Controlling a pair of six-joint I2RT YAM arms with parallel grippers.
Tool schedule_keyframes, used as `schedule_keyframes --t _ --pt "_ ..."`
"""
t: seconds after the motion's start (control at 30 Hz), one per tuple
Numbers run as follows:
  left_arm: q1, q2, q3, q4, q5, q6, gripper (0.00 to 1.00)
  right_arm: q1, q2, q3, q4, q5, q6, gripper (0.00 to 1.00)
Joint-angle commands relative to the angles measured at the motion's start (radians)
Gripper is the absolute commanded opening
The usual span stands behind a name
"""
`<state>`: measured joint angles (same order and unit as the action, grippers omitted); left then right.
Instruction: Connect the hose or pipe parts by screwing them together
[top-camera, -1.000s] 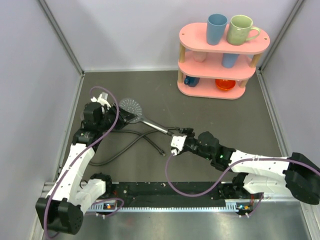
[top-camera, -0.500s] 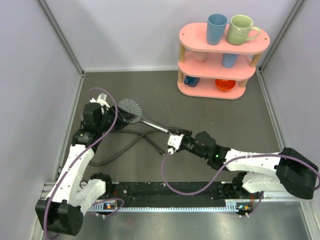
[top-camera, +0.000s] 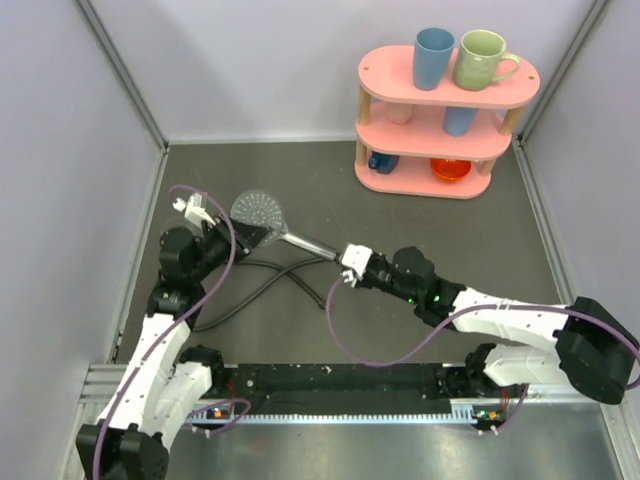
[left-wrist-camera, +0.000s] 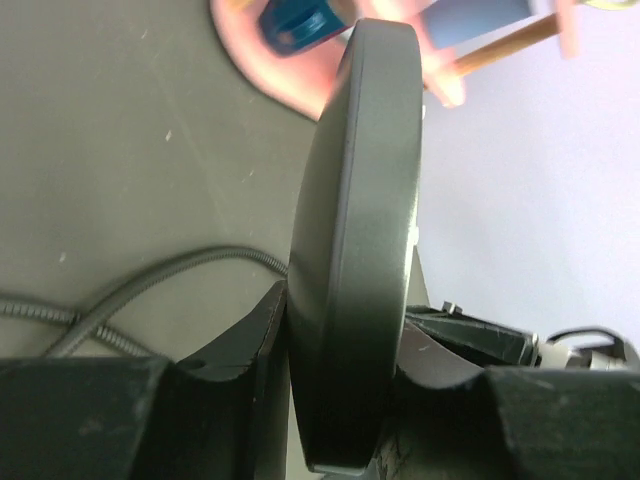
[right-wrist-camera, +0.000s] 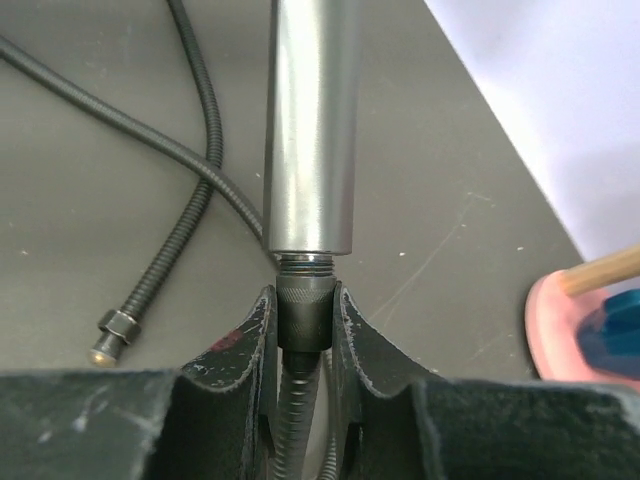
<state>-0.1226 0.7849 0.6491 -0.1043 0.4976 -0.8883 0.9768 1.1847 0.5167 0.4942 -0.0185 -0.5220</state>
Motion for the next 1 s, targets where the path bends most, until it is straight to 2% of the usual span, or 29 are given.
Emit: schedule_keyframes --t 0.0,0.03,0.07,0.13,0.3,0.43,0.67,0.8,0.9,0.93,0.97 --pt "-0.011 -0.108 -0.182 0.567 0.131 -0.023 0.0 -0.078 -0.028 0.117 0.026 -0.291 0.215 0.0" --pt "-0.009 -0.107 -0.236 0.706 0.146 -0.056 0.0 -0.095 -0.028 0.124 0.03 -0.36 0.229 0.0" --pt "-0.009 -0.098 -0.247 0.736 0.166 -0.06 0.0 -0.124 -0.025 0.128 0.036 -0.398 0.243 0.0" --pt "-0.011 -0.076 -0.249 0.747 0.231 -0.057 0.0 -0.154 -0.011 0.146 0.024 -0.496 0.287 0.0" --pt "-0.009 -0.021 -0.292 0.916 0.298 -0.072 0.0 -0.265 0.019 0.17 0.072 -0.711 0.44 0.0" --pt "-0.009 0.0 -0.284 0.939 0.346 -0.025 0.0 -0.309 0.038 0.181 0.087 -0.938 0.507 0.0" --pt "-0.009 0.024 -0.287 1.055 0.44 -0.028 0.0 -0.331 0.039 0.213 0.004 -1.021 0.56 0.0" --pt "-0.009 -0.002 -0.278 0.977 0.405 0.021 0.0 -0.34 0.032 0.217 -0.028 -0.985 0.562 0.0" --pt "-0.009 -0.029 -0.244 0.817 0.313 0.055 0.0 -0.345 0.006 0.213 -0.072 -0.86 0.533 0.22" --pt "-0.009 -0.05 -0.235 0.727 0.276 0.066 0.0 -0.345 -0.006 0.207 -0.109 -0.835 0.499 0.38" --pt "-0.009 -0.059 -0.226 0.671 0.241 0.066 0.0 -0.342 -0.019 0.2 -0.117 -0.784 0.491 0.46"
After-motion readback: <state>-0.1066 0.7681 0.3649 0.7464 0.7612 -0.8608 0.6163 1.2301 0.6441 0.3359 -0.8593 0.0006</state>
